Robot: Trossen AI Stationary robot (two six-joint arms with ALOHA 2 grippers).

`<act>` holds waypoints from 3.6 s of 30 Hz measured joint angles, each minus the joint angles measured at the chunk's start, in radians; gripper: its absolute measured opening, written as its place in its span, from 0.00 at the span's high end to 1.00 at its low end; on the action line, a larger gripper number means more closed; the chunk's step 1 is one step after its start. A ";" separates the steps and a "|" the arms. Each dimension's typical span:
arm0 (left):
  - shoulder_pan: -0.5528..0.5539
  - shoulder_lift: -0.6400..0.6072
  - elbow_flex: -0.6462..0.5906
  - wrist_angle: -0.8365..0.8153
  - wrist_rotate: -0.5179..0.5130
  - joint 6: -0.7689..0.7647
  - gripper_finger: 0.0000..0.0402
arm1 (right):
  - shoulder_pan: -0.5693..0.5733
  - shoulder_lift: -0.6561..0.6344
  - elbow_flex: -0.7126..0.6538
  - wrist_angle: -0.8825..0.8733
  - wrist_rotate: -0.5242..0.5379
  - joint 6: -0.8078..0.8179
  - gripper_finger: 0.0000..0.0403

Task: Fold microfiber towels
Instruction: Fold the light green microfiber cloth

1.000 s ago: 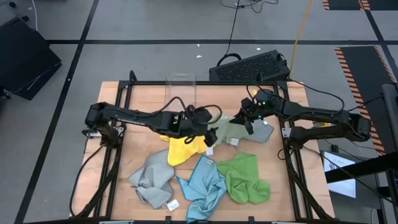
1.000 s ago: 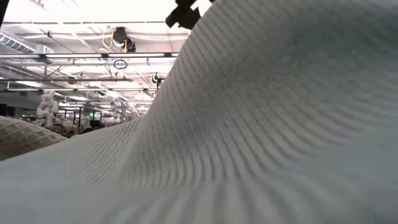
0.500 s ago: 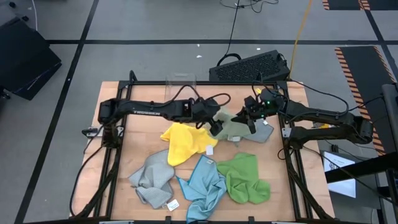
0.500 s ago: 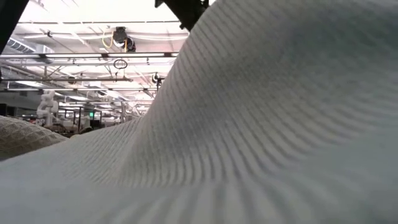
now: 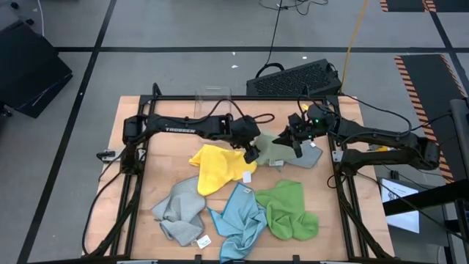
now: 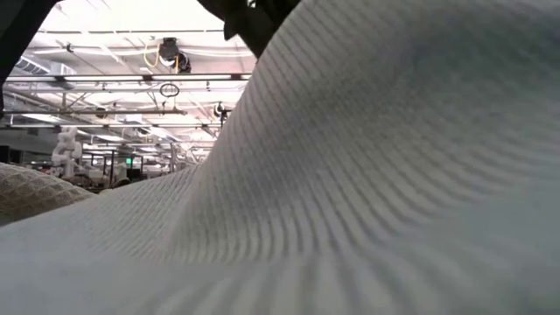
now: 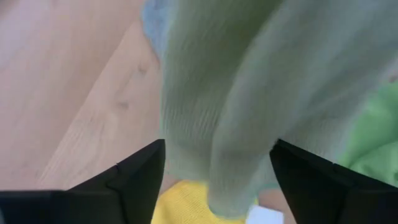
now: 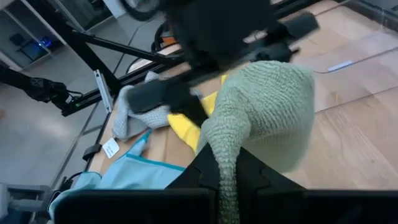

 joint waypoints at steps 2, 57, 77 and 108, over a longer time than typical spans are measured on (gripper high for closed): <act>0.017 -0.001 -0.027 0.033 0.059 -0.002 0.31 | 0.000 -0.009 0.000 0.000 -0.019 0.000 0.98; 0.065 0.051 -0.066 0.558 0.602 -0.048 0.45 | 0.003 -0.272 0.001 -0.085 -0.072 -0.255 0.99; -0.071 -0.134 -0.065 0.275 0.291 -0.318 0.98 | 0.003 -0.269 0.000 -0.150 -0.022 0.159 0.96; -0.268 -0.047 -0.066 0.168 -0.247 -0.099 0.96 | 0.113 0.055 0.207 -0.218 -0.074 0.012 0.14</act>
